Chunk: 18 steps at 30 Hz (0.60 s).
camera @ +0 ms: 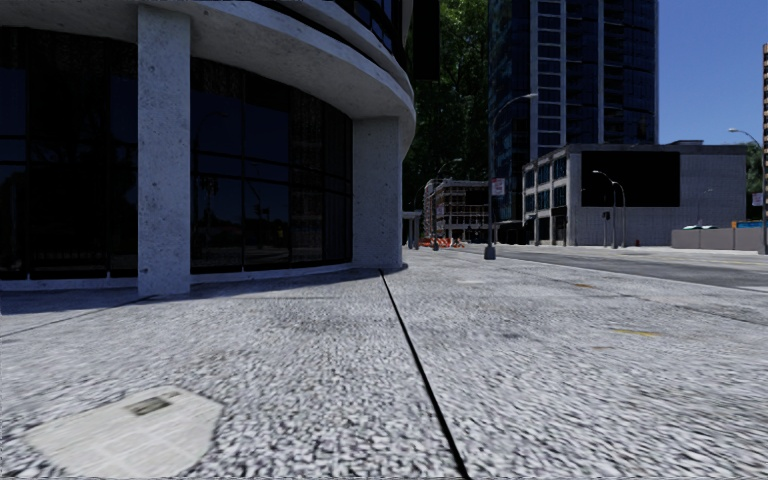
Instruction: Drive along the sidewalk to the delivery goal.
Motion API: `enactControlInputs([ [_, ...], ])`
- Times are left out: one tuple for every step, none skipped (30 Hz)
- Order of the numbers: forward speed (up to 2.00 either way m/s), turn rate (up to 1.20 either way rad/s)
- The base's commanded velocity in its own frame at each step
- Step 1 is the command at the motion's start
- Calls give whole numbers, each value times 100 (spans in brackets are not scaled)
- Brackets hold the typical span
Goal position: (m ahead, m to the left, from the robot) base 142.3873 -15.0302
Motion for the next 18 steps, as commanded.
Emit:
enactControlInputs([
  [144, 0],
  [144, 0],
  [144, 0],
  [144, 0],
  [144, 0],
  [144, 0],
  [150, 0],
  [158, 0],
  [160, 0],
  [160, 0],
  [160, 0],
  [161, 0],
  [162, 0],
  [162, 0],
  [166, 0],
  [177, 0],
  [200, 0],
  [200, 0],
])
